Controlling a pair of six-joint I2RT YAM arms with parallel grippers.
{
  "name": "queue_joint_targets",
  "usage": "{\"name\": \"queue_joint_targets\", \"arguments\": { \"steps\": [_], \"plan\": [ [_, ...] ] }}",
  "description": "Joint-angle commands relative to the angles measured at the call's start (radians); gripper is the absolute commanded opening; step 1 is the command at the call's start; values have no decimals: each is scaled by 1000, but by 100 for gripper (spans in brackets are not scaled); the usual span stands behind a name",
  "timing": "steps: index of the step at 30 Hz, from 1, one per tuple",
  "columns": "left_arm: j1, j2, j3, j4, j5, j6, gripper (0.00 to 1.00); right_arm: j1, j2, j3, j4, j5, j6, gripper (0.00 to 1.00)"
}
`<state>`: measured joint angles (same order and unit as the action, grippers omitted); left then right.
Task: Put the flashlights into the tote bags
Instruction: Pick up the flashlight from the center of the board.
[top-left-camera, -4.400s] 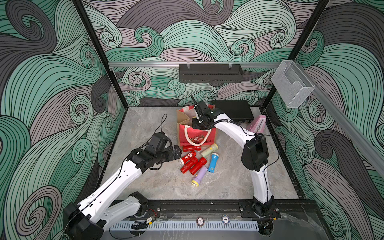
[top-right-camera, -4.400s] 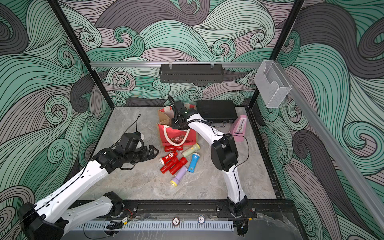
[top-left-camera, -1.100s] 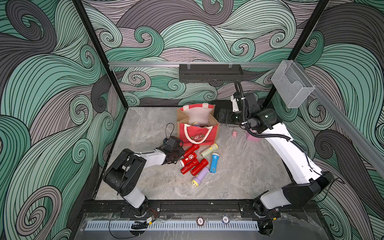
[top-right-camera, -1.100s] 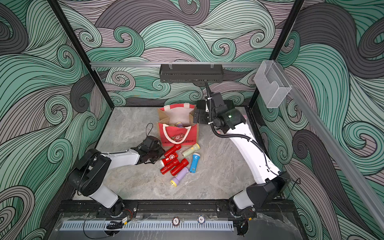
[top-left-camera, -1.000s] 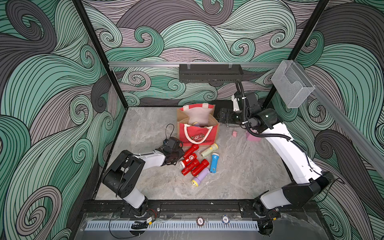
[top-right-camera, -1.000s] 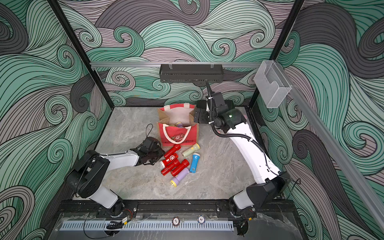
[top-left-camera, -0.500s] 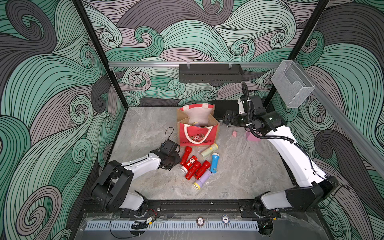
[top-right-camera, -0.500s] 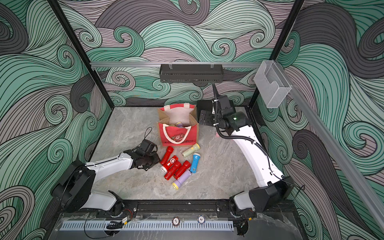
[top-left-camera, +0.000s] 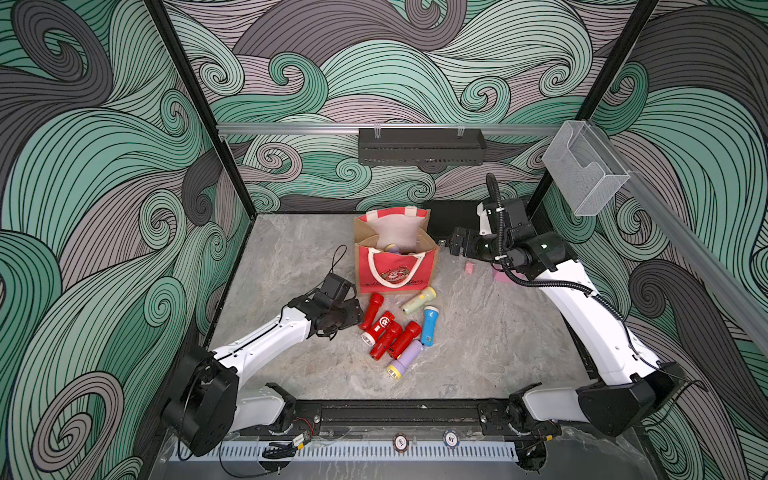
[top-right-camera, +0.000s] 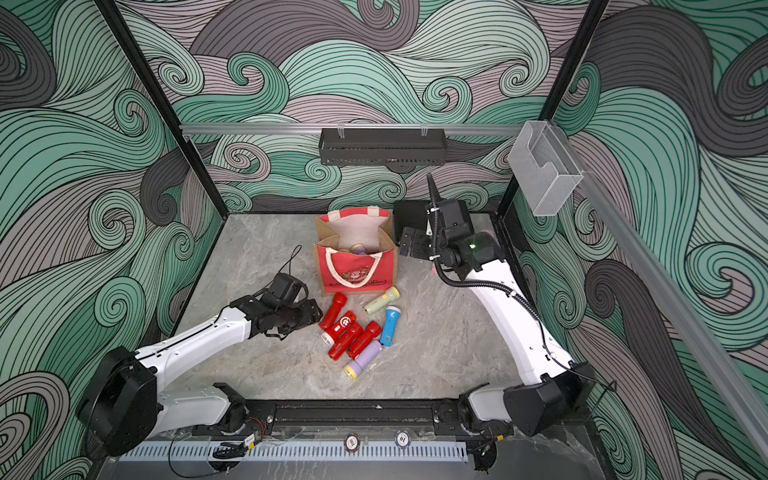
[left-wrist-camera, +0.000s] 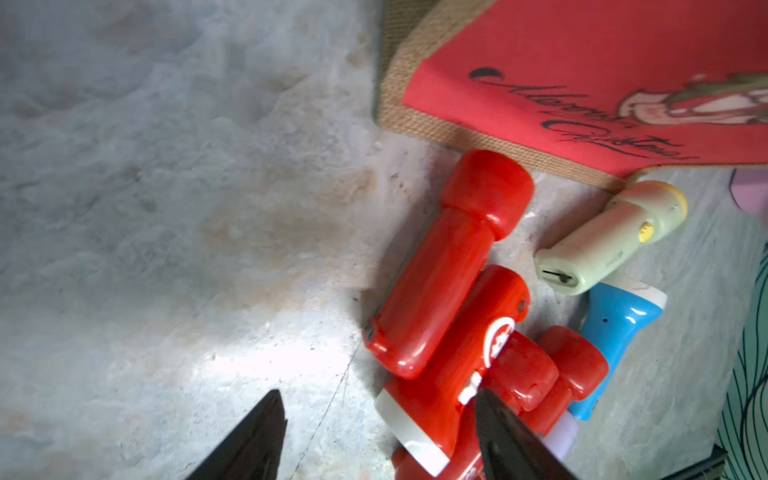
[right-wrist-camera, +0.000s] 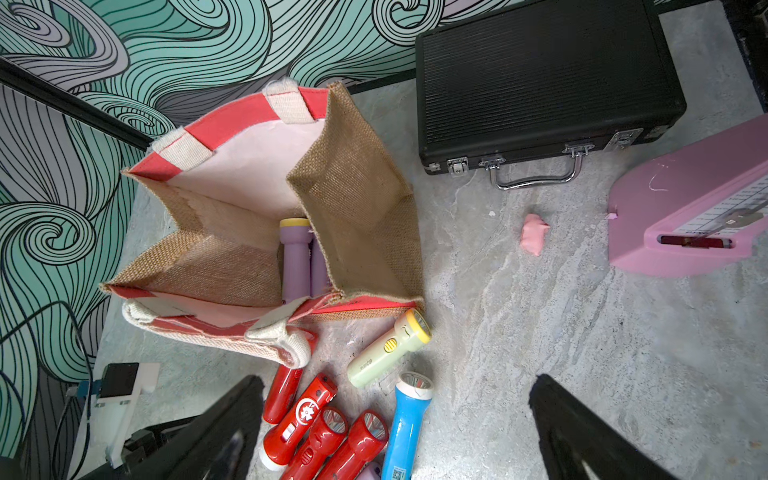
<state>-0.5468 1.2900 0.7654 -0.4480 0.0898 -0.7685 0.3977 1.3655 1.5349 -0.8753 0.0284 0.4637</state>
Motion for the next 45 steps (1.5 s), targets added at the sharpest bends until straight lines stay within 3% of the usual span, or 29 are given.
{"name": "queue_joint_targets", "arguments": {
  "steps": [1, 8, 17, 24, 36, 41, 45],
  "plan": [
    [-10, 60, 62, -9, 62, 121, 73, -5, -34, -33, 3, -25, 42, 100],
    [-12, 242, 169, 24, 94, 178, 72, -4, -74, -75, -3, -21, 73, 99],
    [-13, 357, 196, 67, 64, 225, 70, -6, -119, -108, -4, 8, 83, 100],
    [-16, 429, 196, 88, 15, 231, 61, -9, -112, -102, -3, 5, 91, 100],
    [-16, 282, 71, 21, -149, 83, 35, -15, -100, -88, 7, 14, 88, 100],
    [-16, 168, -4, -32, -214, 15, 33, -20, -88, -78, 9, 16, 84, 99],
    [-16, 159, 8, -91, -257, -3, 32, -22, -68, -69, 18, 5, 83, 100]
  ]
}}
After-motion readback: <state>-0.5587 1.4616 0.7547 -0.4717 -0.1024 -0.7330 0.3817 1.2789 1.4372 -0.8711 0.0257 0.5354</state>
